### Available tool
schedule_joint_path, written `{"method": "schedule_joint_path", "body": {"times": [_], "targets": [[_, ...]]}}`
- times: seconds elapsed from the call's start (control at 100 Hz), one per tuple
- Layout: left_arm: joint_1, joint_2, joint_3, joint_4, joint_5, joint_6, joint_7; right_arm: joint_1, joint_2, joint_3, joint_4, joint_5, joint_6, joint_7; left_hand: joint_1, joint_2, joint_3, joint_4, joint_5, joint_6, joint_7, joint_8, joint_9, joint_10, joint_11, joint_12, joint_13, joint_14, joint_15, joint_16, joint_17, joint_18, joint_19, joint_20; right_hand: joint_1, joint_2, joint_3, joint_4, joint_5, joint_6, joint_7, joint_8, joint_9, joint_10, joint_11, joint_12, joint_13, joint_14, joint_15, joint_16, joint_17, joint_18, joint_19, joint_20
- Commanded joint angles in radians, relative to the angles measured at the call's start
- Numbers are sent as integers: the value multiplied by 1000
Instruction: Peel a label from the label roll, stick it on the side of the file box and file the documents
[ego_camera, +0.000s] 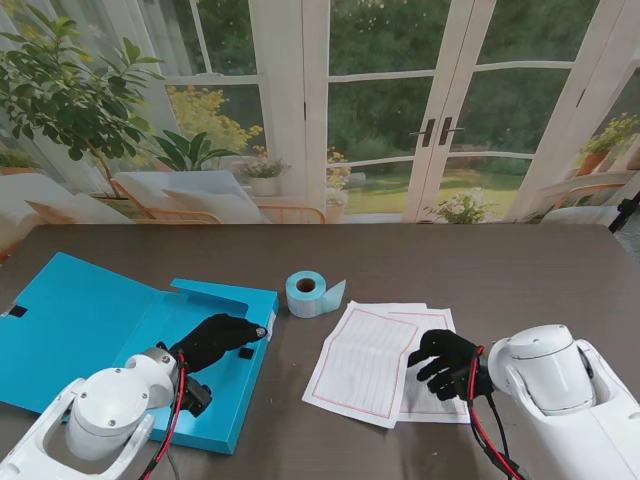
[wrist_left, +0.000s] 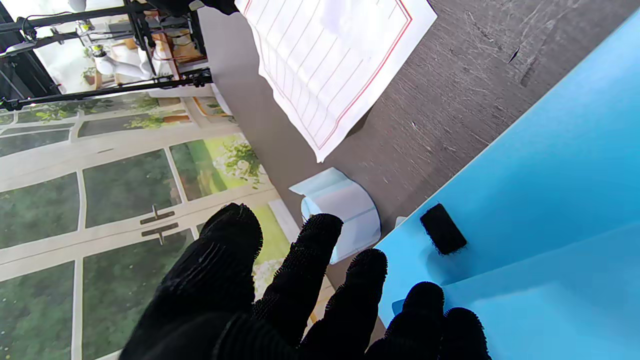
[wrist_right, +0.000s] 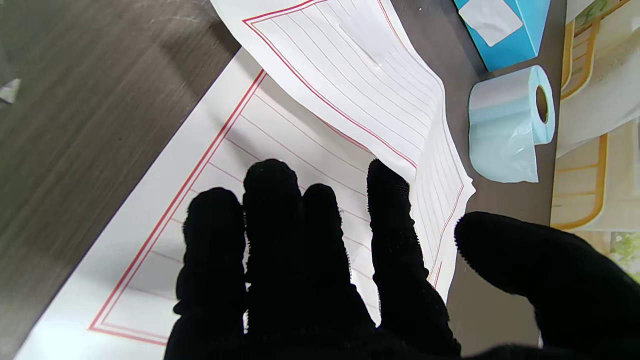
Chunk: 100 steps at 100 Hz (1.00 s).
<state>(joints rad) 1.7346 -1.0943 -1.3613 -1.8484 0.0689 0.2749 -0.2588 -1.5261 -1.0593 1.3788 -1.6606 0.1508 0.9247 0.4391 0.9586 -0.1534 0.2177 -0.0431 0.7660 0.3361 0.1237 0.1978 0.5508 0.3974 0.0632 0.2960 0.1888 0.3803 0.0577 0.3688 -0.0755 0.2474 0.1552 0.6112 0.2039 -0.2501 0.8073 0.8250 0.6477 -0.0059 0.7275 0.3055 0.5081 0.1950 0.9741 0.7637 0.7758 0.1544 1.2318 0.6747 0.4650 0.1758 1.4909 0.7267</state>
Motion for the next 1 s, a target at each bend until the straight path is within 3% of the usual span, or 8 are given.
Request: {"method": "schedule_joint_path", "body": {"times": [0.0, 0.57, 0.73, 0.81, 0.86, 0.92, 0.96, 0.99], "targets": [[5, -3, -2, -4, -2, 3, -18, 5, -11, -13, 9, 14, -13, 15, 18, 47, -40, 0, -2, 5, -10, -3, -13, 4, 2, -6, -4, 7, 5, -5, -20, -45, -8, 18, 43, -69, -6, -26, 27, -50, 23, 28, -32, -36, -1, -16, -29, -20, -3, 18, -191, -43, -19, 28], [6, -1, -7, -6, -7, 5, -26, 71, -122, -114, 61, 107, 12, -221, 21, 49, -47, 0, -4, 6, -10, -3, -17, 0, 1, -7, -5, 6, 4, -6, -18, -47, -14, 11, 372, -404, 38, -1060, -7, -65, 459, 20, 17, -70, -32, -55, -8, -55, -63, 17, -137, -24, -66, 31], [9, -1, -8, -7, -5, 5, -25, 81, -154, -151, 73, 80, 11, -306, 22, 50, -49, 1, -4, 5, -10, -3, -16, 0, 2, -7, -3, 5, 5, -6, -18, -47, -15, 9, 419, -451, 94, -1071, 165, -116, 573, 15, 190, -99, -21, -55, 124, -64, -69, 2, -22, 2, -46, 5], [13, -2, -10, -9, -4, 6, -23, 76, -157, -157, 68, 58, 2, -325, 23, 50, -49, 1, -3, 7, -10, -2, -16, 1, 1, -7, -4, 7, 4, -6, -18, -46, -15, 8, 451, -514, 121, -929, 252, -153, 554, 0, 286, -123, -51, -59, 172, -66, -81, -4, 18, 6, -40, -17], [15, -2, -11, -9, -3, 8, -22, 69, -160, -157, 62, 47, -5, -338, 23, 50, -50, 1, -5, 6, -11, -3, -16, 2, 2, -7, -5, 6, 4, -6, -18, -47, -15, 7, 452, -590, 170, -684, 294, -168, 539, -2, 355, -128, -92, -54, 206, -67, -87, -7, 45, 10, -31, -32], [16, -2, -11, -11, -2, 9, -21, 65, -158, -158, 60, 35, -25, -342, 24, 50, -51, 1, -4, 6, -11, -3, -16, 0, 2, -7, -5, 5, 4, -6, -18, -48, -15, 7, 414, -634, 197, -142, 319, -185, 519, 7, 415, -139, -141, -47, 233, -58, -85, -52, 68, 7, -23, -51], [17, -2, -11, -12, -2, 11, -20, 61, -158, -155, 60, 38, -41, -346, 24, 50, -51, 1, -5, 7, -11, -3, -17, 0, 1, -7, -3, 6, 5, -6, -17, -47, -15, 6, 347, -540, 199, 339, 331, -180, 509, 10, 434, -144, -147, -65, 247, -44, -81, -73, 78, 7, -19, -55], [18, -2, -11, -12, -1, 11, -20, 57, -158, -152, 58, 44, -54, -348, 25, 51, -51, 1, -4, 7, -11, -3, -17, 0, 1, -7, -4, 5, 5, -6, -17, -48, -15, 6, 331, -510, 217, 432, 347, -176, 500, 4, 449, -145, -159, -80, 254, -38, -83, -76, 82, 8, -18, -56]]}}
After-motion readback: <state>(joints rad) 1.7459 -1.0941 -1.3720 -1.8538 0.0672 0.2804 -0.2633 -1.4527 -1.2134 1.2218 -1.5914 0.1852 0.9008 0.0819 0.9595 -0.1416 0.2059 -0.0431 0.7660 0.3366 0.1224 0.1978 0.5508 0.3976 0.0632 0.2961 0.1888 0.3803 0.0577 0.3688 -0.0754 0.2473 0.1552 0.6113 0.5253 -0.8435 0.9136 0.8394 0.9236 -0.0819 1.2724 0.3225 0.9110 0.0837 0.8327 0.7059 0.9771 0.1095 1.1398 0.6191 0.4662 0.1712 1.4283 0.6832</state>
